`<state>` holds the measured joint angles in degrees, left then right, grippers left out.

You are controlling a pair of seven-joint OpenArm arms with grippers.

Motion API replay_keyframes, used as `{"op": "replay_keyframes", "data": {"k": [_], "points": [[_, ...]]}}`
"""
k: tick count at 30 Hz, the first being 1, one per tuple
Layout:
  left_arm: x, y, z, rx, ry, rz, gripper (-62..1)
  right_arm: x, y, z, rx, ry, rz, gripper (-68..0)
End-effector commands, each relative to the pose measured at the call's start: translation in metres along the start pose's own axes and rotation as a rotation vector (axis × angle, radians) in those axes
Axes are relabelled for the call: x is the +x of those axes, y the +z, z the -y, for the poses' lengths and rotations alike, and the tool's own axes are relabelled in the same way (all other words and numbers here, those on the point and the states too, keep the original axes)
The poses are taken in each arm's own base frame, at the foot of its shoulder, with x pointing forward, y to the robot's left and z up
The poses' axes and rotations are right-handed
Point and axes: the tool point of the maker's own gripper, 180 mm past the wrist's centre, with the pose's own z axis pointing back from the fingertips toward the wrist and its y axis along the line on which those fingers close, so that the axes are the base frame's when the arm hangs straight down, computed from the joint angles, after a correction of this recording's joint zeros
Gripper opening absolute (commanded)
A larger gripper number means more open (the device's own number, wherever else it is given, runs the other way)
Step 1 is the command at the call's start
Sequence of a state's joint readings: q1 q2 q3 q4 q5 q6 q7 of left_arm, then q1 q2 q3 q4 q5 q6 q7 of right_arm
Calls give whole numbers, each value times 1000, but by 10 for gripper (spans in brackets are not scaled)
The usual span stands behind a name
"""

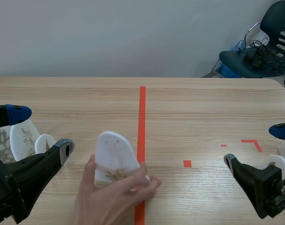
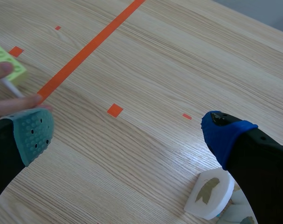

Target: Do the leaf sorting experiment

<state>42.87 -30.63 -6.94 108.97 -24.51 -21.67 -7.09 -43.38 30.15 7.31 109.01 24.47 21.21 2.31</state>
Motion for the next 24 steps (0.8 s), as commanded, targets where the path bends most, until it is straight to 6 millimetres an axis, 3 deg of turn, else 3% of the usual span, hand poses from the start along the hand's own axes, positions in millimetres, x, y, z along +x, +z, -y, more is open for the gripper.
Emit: {"op": "replay_keyframes", "data": {"k": [1, 24], "points": [[6, -1, 3, -9, 6, 24, 14, 11, -2, -1, 5, 7, 32, 4], [4, -1, 7, -30, 9, 10, 14, 11, -2, -1, 5, 7, 32, 4]]}}
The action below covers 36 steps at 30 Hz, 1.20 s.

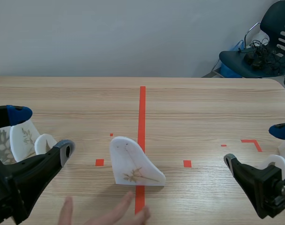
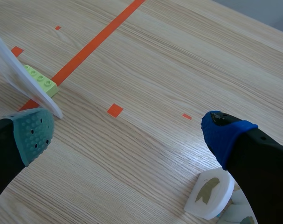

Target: Do the leaf sorting experiment

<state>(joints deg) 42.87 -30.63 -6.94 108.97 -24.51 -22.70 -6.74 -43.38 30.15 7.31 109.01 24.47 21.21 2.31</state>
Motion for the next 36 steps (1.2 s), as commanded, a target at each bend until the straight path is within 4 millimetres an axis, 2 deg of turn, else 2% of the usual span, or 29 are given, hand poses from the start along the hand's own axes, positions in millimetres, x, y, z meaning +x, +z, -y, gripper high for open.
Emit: {"op": "replay_keyframes", "data": {"k": [1, 8, 14, 25, 30, 36], "points": [[1, -1, 7, -30, 8, -6, 14, 11, -2, -1, 5, 7, 32, 4], [-26, -3, 21, -77, 41, -103, 14, 11, -2, -1, 5, 7, 32, 4], [-61, -15, 19, -92, 72, -155, 14, 11, -2, -1, 5, 7, 32, 4], [-100, -54, 25, -153, 70, -136, 14, 11, -2, -1, 2, 2, 34, 4], [-115, -76, 37, -190, 59, -129, 14, 11, -2, -1, 1, 0, 34, 4], [-122, -98, 59, -245, 73, -92, 14, 11, -2, -1, 1, 0, 35, 4]]}}
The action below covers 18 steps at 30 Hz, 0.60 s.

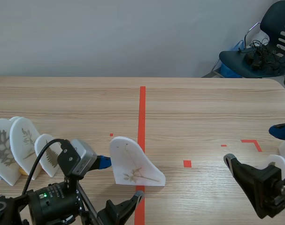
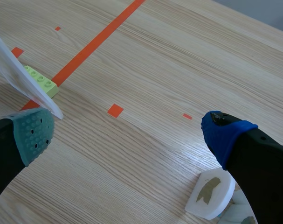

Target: Do the leaf sorting experiment

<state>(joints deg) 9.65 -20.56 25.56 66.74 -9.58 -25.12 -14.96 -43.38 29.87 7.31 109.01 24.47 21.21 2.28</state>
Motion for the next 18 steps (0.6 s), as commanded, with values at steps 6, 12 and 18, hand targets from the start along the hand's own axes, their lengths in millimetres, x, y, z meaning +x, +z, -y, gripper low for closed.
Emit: {"op": "replay_keyframes", "data": {"k": [6, 12, 18], "points": [[3, -23, 16, -46, -17, 30, 14, 11, -2, -1, 4, 4, 34, 4], [2, -23, 13, -18, -19, 44, 14, 11, -2, -1, 4, 4, 33, 4], [4, -24, 7, 10, -31, 51, 4, 11, -2, -1, 4, 4, 33, 4]]}}
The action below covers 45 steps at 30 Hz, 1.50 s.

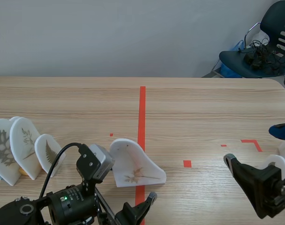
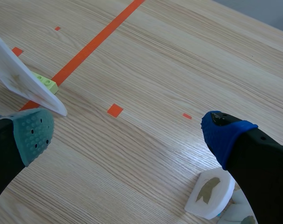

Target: Do the leaf sorting experiment

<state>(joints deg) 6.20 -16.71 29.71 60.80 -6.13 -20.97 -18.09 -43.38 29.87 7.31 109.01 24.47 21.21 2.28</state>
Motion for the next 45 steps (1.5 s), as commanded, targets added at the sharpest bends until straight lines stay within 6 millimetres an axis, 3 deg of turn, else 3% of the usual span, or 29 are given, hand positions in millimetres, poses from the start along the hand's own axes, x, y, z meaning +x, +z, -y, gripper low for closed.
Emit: {"op": "replay_keyframes", "data": {"k": [1, 4, 14, 22, 29, 32, 39, 45], "points": [[13, -1, -2, 5, -8, 42, -54, 11, -2, -1, 4, 4, 33, 4], [15, -2, -4, 6, -12, 48, -215, 11, -2, -1, 4, 4, 34, 4], [20, -2, -8, 27, -23, 73, -557, 11, -2, -1, 4, 4, 34, 4], [29, 0, 0, -9, 8, 94, -561, 11, -2, -1, 4, 4, 34, 4], [62, 17, 0, 39, 1, 185, -560, 11, -2, -1, 4, 4, 34, 4], [69, 31, -8, 91, 3, 201, -560, 11, -2, -1, 4, 4, 34, 4], [62, 68, -40, 273, 40, 185, -560, 12, -2, -1, 3, 5, 37, 4], [58, 80, -65, 392, 46, 172, -560, 12, -2, -1, 3, 5, 36, 4]]}}
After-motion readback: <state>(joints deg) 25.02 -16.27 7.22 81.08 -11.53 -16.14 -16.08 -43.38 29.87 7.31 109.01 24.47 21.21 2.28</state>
